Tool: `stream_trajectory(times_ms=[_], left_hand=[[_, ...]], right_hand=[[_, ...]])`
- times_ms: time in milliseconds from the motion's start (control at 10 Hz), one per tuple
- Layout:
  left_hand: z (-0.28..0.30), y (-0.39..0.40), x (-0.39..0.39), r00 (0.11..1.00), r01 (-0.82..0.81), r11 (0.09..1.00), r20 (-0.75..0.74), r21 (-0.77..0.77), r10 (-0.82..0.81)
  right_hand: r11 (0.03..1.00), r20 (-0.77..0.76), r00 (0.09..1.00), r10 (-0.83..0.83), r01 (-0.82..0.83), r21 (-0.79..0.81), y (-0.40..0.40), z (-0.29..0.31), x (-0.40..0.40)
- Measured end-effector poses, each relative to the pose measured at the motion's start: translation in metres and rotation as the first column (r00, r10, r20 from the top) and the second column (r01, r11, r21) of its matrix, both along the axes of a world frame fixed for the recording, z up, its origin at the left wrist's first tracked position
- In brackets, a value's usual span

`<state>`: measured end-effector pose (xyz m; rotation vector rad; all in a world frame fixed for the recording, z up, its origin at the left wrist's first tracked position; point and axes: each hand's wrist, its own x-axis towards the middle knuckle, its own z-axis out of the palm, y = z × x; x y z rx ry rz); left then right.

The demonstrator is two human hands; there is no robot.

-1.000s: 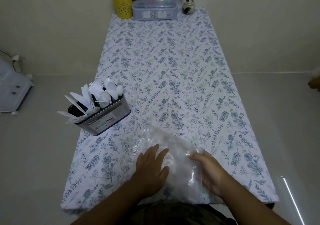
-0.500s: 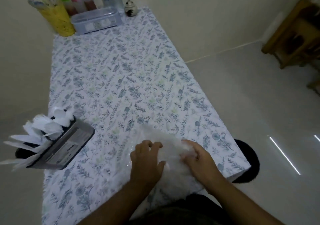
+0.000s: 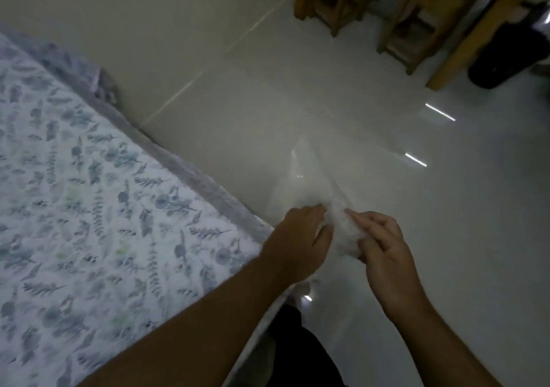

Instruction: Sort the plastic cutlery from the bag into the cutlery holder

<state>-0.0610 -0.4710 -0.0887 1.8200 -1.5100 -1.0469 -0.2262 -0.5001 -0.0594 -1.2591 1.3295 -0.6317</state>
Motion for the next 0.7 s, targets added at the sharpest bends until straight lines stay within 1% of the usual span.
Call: stream_trajectory(times_ms=[100, 200, 300, 400, 500, 600, 700], left_hand=[[-0.047, -0.05, -0.019, 0.99, 0.095, 0.989, -0.112, 0.112, -0.082], [-0.107, -0.087, -0.023, 0.992, 0.116, 0.936, -0.093, 0.334, -0.09], [-0.171, -0.117, -0.018, 0.983, 0.184, 0.819, -0.094, 0.544, -0.158], [-0.227, -0.134, -0.015, 0.973, 0.216, 0.73, -0.08, 0.649, -0.217], [-0.273, -0.132, -0.009, 0.956, 0.214, 0.659, -0.016, 0.721, -0.293], [-0.3, -0.122, 0.002, 0.926, 0.228, 0.607, 0.023, 0.762, -0.376], [-0.296, -0.118, 0.011, 0.916, 0.189, 0.634, 0.099, 0.75, -0.39]], right_hand=[[0.999, -0.105, 0.994, -0.032, 0.029, -0.036, -0.034, -0.043, -0.012], [0.998, -0.203, 0.977, -0.064, 0.062, -0.019, -0.062, -0.113, -0.008], [0.991, -0.252, 0.962, -0.105, 0.123, 0.058, -0.079, -0.199, 0.003], [0.969, -0.339, 0.935, -0.101, 0.169, 0.178, -0.09, -0.291, 0.013], [0.921, -0.414, 0.906, 0.087, 0.085, 0.38, -0.103, -0.364, 0.019], [0.796, -0.537, 0.642, 0.548, -0.202, 0.571, -0.11, -0.401, 0.017], [0.79, -0.613, 0.497, 0.613, -0.398, 0.467, -0.116, -0.388, 0.02]])
